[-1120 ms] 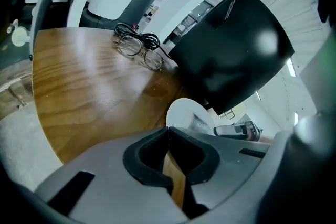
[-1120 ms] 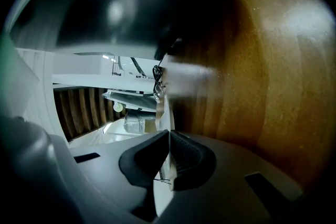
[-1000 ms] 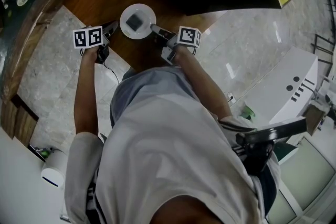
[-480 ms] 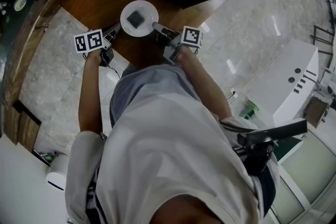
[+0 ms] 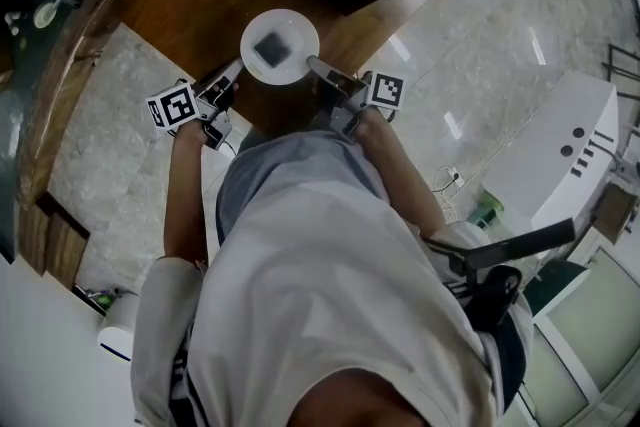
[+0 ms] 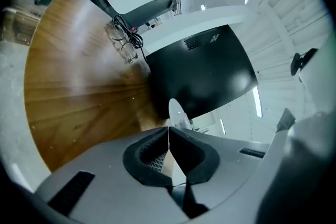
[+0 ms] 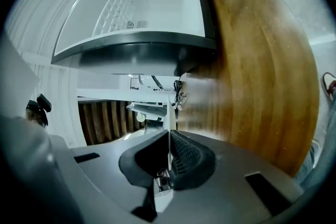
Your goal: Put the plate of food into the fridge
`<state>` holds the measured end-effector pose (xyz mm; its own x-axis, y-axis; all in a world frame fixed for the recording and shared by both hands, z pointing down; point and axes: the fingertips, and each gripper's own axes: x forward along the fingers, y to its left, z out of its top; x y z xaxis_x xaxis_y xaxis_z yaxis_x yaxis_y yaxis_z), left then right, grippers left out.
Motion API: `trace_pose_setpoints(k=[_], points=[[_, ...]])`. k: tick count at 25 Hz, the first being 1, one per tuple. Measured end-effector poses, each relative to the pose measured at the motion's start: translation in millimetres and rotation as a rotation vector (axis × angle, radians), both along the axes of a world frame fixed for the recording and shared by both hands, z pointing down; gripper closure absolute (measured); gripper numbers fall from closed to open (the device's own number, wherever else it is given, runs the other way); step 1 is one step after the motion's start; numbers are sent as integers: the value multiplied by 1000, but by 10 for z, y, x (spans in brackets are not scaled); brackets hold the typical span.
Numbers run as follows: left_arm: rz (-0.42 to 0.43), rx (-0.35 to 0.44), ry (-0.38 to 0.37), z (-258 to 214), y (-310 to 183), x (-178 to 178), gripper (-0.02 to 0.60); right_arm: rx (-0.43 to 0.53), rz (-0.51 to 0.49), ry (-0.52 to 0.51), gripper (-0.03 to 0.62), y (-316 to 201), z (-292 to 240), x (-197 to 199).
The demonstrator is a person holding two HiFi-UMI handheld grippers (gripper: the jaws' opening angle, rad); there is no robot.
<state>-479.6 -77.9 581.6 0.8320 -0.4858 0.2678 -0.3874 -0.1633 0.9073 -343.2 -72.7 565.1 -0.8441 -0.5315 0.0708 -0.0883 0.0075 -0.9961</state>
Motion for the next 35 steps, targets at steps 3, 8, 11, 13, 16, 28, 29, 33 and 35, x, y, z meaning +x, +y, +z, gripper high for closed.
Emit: trace_pose_setpoints(k=[3, 8, 11, 13, 16, 28, 29, 33, 35], points=[[-57, -37, 61, -72, -15, 14, 563, 32, -15, -6, 570, -44, -101, 53], [-71, -10, 106, -280, 32, 437, 563, 40, -60, -71, 569, -12, -344, 443], [-22, 74, 78, -550, 31, 912, 563, 55, -111, -90, 569, 63, -585, 866], [1, 99, 77, -647, 25, 1139, 563, 56, -130, -103, 569, 86, -660, 1065], [24, 123, 85, -708, -1, 1479, 563, 46, -126, -122, 571, 84, -676, 1407], [157, 185, 147, -1000, -172, 3728, 563, 44, 28, -132, 569, 30, -828, 3751], [170, 191, 152, -1030, -152, 3971, 563, 49, 42, -137, 569, 48, -870, 3991], [213, 184, 195, -1213, -56, 4769, 563, 66, 105, -162, 569, 92, -1136, 4772], [220, 193, 225, -1320, -2, 5339, 563, 85, 126, -166, 569, 115, -1266, 5344]])
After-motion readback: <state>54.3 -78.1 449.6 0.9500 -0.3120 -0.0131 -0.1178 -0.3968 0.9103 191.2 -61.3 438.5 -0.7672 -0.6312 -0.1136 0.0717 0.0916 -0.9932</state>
